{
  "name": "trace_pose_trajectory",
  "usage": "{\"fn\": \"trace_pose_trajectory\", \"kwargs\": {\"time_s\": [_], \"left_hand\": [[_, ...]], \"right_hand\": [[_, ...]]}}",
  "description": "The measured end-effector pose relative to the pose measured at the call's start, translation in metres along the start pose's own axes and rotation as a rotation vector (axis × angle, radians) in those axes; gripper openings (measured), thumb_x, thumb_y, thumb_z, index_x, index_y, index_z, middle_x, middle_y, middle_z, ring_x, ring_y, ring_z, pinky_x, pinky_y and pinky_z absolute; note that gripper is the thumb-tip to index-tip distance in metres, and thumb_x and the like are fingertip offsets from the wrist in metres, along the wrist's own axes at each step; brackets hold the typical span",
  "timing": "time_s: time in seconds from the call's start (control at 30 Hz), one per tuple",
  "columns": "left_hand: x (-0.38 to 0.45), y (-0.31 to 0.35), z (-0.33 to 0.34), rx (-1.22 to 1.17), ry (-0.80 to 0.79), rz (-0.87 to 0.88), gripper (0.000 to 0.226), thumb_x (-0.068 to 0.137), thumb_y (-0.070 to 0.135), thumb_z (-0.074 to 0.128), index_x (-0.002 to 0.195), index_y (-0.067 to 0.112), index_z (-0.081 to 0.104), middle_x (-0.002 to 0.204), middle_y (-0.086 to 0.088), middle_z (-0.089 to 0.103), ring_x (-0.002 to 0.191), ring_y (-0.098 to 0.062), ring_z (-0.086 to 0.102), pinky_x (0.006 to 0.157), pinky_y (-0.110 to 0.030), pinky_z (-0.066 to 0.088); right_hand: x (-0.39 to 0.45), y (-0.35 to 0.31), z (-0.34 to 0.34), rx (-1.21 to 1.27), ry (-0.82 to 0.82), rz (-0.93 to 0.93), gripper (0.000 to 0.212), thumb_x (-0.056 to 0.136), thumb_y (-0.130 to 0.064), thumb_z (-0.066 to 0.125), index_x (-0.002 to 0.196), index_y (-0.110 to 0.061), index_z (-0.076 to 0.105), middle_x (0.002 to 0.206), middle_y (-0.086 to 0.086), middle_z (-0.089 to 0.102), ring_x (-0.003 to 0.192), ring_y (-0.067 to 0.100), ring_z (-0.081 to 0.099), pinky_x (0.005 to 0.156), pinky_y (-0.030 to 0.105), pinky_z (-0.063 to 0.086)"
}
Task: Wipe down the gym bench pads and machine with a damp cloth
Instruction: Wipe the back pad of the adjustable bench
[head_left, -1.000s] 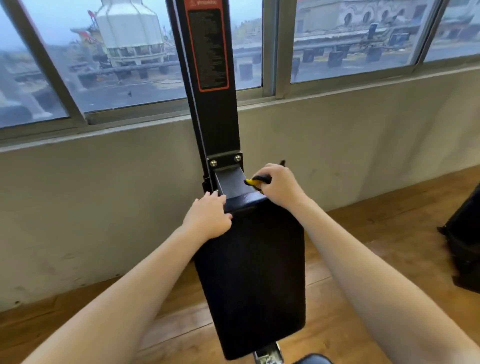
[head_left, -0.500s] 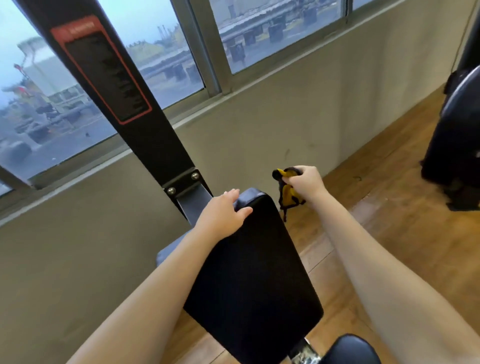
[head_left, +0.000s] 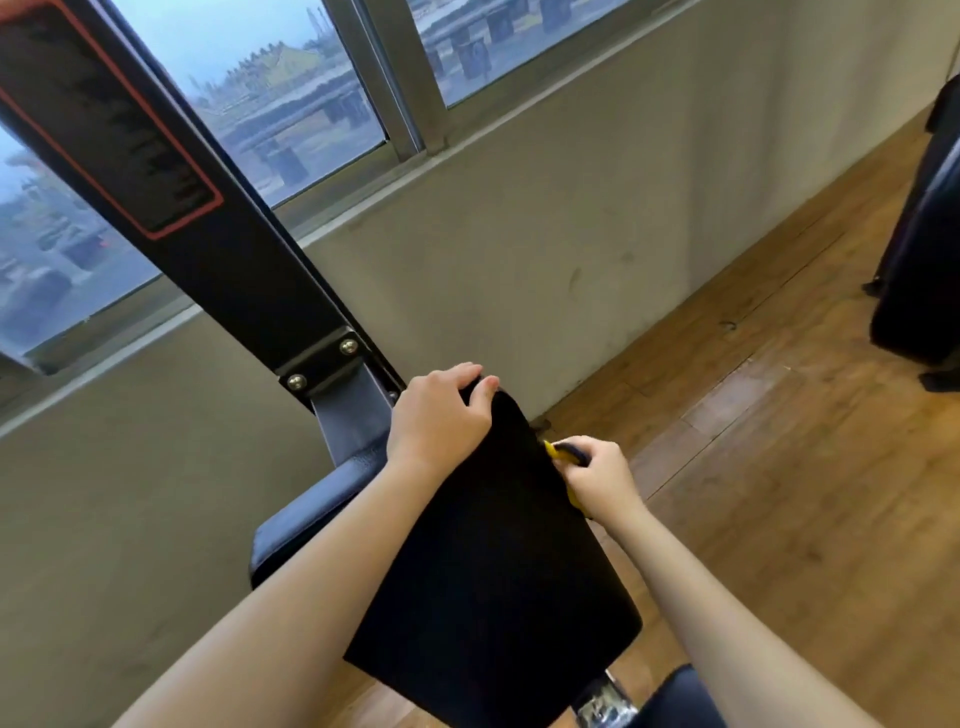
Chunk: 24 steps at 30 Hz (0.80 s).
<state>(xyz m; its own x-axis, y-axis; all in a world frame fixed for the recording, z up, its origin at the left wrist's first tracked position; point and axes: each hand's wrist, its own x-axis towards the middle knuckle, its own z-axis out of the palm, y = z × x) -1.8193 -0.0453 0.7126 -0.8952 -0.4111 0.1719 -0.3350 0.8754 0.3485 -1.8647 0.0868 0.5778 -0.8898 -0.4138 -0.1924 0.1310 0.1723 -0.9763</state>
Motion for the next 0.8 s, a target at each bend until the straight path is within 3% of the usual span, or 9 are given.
{"fn": "trace_pose_trajectory", "kwargs": {"time_s": [0.07, 0.13, 0.2, 0.27, 0.37, 0.53, 0.67, 0.73, 0.8], "left_hand": [[-0.001, -0.001, 0.002, 0.003, 0.011, -0.006, 0.034, 0.093, 0.035, 0.054, 0.123, 0.022, 0.064, 0.124, 0.003, 0.064, 0.118, -0.020, 0.056, 0.098, -0.032, 0.044], [-0.001, 0.000, 0.003, 0.005, 0.014, -0.008, 0.033, 0.093, 0.035, 0.054, 0.121, 0.022, 0.065, 0.120, 0.001, 0.066, 0.116, -0.022, 0.057, 0.096, -0.035, 0.046], [0.000, 0.000, 0.003, 0.009, 0.022, -0.020, 0.026, 0.093, 0.033, 0.052, 0.111, 0.023, 0.069, 0.104, -0.002, 0.071, 0.104, -0.026, 0.062, 0.086, -0.037, 0.049], [0.000, 0.001, 0.002, 0.006, 0.030, -0.027, 0.023, 0.093, 0.028, 0.050, 0.100, 0.022, 0.071, 0.088, -0.004, 0.071, 0.091, -0.028, 0.063, 0.078, -0.038, 0.050], [-0.002, 0.003, 0.002, -0.007, 0.051, -0.040, 0.027, 0.093, 0.024, 0.047, 0.105, 0.020, 0.071, 0.098, -0.004, 0.072, 0.093, -0.026, 0.063, 0.083, -0.038, 0.051], [-0.004, 0.004, 0.005, 0.026, 0.070, -0.019, 0.025, 0.093, 0.023, 0.047, 0.097, 0.012, 0.069, 0.087, -0.006, 0.072, 0.079, -0.027, 0.063, 0.078, -0.041, 0.052], [-0.006, 0.006, 0.004, 0.031, 0.069, -0.006, 0.028, 0.093, 0.027, 0.045, 0.098, 0.013, 0.069, 0.091, -0.006, 0.072, 0.082, -0.026, 0.063, 0.078, -0.040, 0.051], [-0.006, 0.006, 0.004, 0.030, 0.067, -0.004, 0.025, 0.094, 0.025, 0.048, 0.100, 0.015, 0.070, 0.090, -0.005, 0.072, 0.080, -0.024, 0.063, 0.077, -0.038, 0.051], [-0.007, 0.007, 0.004, 0.030, 0.072, 0.002, 0.024, 0.094, 0.026, 0.049, 0.102, 0.018, 0.070, 0.094, -0.003, 0.072, 0.085, -0.024, 0.063, 0.078, -0.036, 0.051]], "right_hand": [[0.007, -0.014, -0.003, -0.007, 0.019, -0.013, 0.011, 0.090, -0.009, 0.059, 0.091, -0.015, 0.068, 0.087, 0.008, 0.069, 0.087, 0.026, 0.065, 0.072, 0.036, 0.054], [0.014, -0.049, -0.003, 0.171, 0.038, -0.129, 0.014, 0.090, -0.007, 0.058, 0.090, -0.017, 0.067, 0.084, 0.002, 0.068, 0.081, 0.016, 0.065, 0.069, 0.023, 0.053], [0.016, -0.081, 0.004, 0.243, 0.017, -0.265, 0.016, 0.089, -0.003, 0.057, 0.093, -0.015, 0.067, 0.085, -0.003, 0.067, 0.079, 0.006, 0.063, 0.070, 0.013, 0.051], [0.017, -0.087, 0.014, 0.190, 0.009, -0.326, 0.017, 0.087, -0.001, 0.057, 0.093, -0.013, 0.069, 0.089, 0.000, 0.068, 0.085, 0.009, 0.064, 0.077, 0.017, 0.051], [0.014, -0.054, 0.015, 0.145, 0.071, -0.274, 0.017, 0.086, 0.000, 0.058, 0.093, -0.011, 0.070, 0.090, 0.001, 0.069, 0.088, 0.015, 0.064, 0.079, 0.023, 0.051], [0.003, 0.008, 0.005, 0.037, 0.079, -0.119, 0.017, 0.087, -0.001, 0.057, 0.092, -0.013, 0.069, 0.088, 0.001, 0.067, 0.089, 0.017, 0.064, 0.076, 0.022, 0.050], [0.008, -0.005, -0.011, 0.740, -0.082, 0.195, 0.018, 0.096, -0.014, 0.049, 0.100, -0.008, 0.065, 0.092, 0.008, 0.068, 0.080, 0.019, 0.067, 0.070, 0.028, 0.054], [0.011, -0.021, -0.015, 1.036, -0.199, 0.230, 0.039, 0.099, -0.034, 0.039, 0.101, -0.004, 0.065, 0.085, 0.009, 0.067, 0.075, 0.020, 0.066, 0.073, 0.031, 0.053], [0.015, -0.038, -0.010, 1.107, -0.241, 0.188, 0.050, 0.099, -0.042, 0.034, 0.106, -0.001, 0.063, 0.084, 0.009, 0.065, 0.077, 0.021, 0.062, 0.078, 0.033, 0.049]]}}
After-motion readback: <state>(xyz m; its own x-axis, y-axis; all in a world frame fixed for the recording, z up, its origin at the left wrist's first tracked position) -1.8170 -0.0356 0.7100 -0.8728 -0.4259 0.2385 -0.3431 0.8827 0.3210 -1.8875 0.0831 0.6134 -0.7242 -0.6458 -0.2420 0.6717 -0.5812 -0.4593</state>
